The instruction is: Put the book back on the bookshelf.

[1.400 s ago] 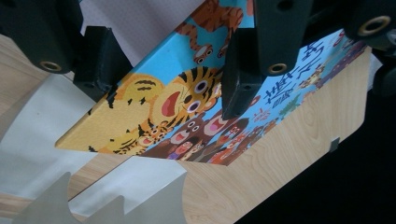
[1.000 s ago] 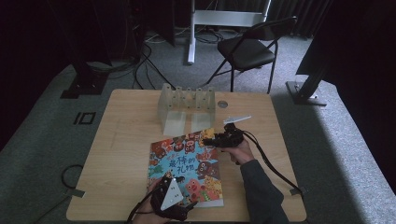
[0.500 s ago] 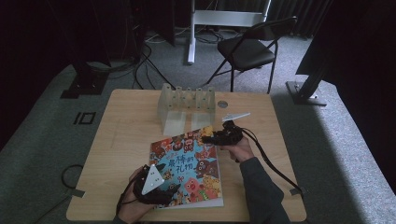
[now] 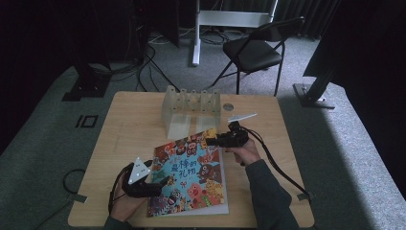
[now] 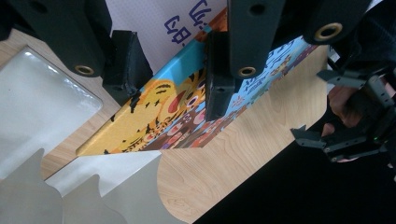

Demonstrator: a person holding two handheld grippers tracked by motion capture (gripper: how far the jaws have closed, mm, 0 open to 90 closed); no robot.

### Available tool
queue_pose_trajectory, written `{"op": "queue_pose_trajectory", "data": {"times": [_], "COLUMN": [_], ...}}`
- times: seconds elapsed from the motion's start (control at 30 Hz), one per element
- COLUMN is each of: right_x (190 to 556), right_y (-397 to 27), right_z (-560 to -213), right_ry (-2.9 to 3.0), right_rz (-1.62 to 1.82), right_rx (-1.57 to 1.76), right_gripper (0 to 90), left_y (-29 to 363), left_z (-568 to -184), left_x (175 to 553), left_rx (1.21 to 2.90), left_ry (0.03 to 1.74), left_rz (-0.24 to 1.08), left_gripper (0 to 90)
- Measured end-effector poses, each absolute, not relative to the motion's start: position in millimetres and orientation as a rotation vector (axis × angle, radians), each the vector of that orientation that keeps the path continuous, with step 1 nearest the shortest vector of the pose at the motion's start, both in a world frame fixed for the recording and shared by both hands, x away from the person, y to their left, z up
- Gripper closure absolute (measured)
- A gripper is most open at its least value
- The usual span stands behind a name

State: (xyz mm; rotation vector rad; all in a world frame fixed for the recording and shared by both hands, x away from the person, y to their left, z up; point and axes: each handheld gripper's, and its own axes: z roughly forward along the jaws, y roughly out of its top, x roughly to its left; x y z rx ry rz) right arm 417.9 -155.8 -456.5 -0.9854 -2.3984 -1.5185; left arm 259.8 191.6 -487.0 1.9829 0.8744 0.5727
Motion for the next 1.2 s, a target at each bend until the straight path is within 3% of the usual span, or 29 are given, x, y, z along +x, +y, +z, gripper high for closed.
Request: {"op": "queue_pose_trajectory", "data": {"times": [0.5,0.6,1.2], "right_x": [415.0,414.5,404.7], "right_y": [-155.8,-154.4,-155.1], "right_z": [-453.4,-450.3,-435.9], "right_ry": [-2.373,-2.384,-2.421], "right_rz": [-1.530,-1.527,-1.557], "right_rx": [-1.020,-1.018,-1.018], "right_gripper": [66.0,66.2,67.2], "left_y": [223.0,228.8,237.7], "left_z": [-490.4,-490.6,-493.3], "left_x": [273.3,274.5,280.0], "left_rx": [1.884,1.876,1.839], "left_ry": [0.961,0.963,0.986], "left_rz": [0.486,0.483,0.426], "left_gripper": [15.0,18.4,17.7]}}
